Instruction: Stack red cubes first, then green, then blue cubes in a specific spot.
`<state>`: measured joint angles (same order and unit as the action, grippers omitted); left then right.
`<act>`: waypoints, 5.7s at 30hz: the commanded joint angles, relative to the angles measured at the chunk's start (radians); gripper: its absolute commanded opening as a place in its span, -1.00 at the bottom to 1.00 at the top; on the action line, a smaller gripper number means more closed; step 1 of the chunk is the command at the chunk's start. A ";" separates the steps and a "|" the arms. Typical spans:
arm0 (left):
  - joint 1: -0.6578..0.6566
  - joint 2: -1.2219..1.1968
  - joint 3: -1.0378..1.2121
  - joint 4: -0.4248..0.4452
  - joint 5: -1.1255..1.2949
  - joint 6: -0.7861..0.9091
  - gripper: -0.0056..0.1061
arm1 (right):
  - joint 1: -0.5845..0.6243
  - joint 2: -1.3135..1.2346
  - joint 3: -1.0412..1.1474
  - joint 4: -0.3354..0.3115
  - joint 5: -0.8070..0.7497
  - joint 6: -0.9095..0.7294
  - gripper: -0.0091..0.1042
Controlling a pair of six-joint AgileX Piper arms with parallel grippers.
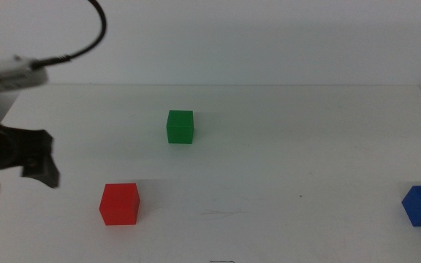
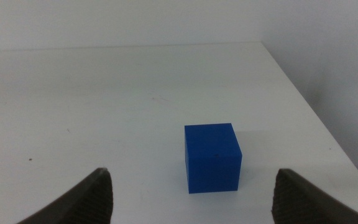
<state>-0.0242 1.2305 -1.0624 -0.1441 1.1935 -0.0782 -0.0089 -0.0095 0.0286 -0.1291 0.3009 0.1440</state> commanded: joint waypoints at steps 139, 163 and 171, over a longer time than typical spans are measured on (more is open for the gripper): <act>-0.368 1.118 -1.229 0.185 -0.074 -0.203 0.73 | -0.005 0.005 -0.018 -0.015 -0.078 -0.009 0.33; -0.489 0.779 -0.918 0.220 0.011 -0.363 -0.93 | -0.005 0.005 -0.018 -0.015 -0.078 -0.009 0.33; -0.673 0.659 -0.725 0.324 -0.116 -0.605 -0.93 | -0.005 0.005 -0.018 -0.015 -0.078 -0.009 0.33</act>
<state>-0.6770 1.9523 -1.7693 0.1478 1.1171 -0.6431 -0.0089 -0.0095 0.0286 -0.1291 0.3009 0.1440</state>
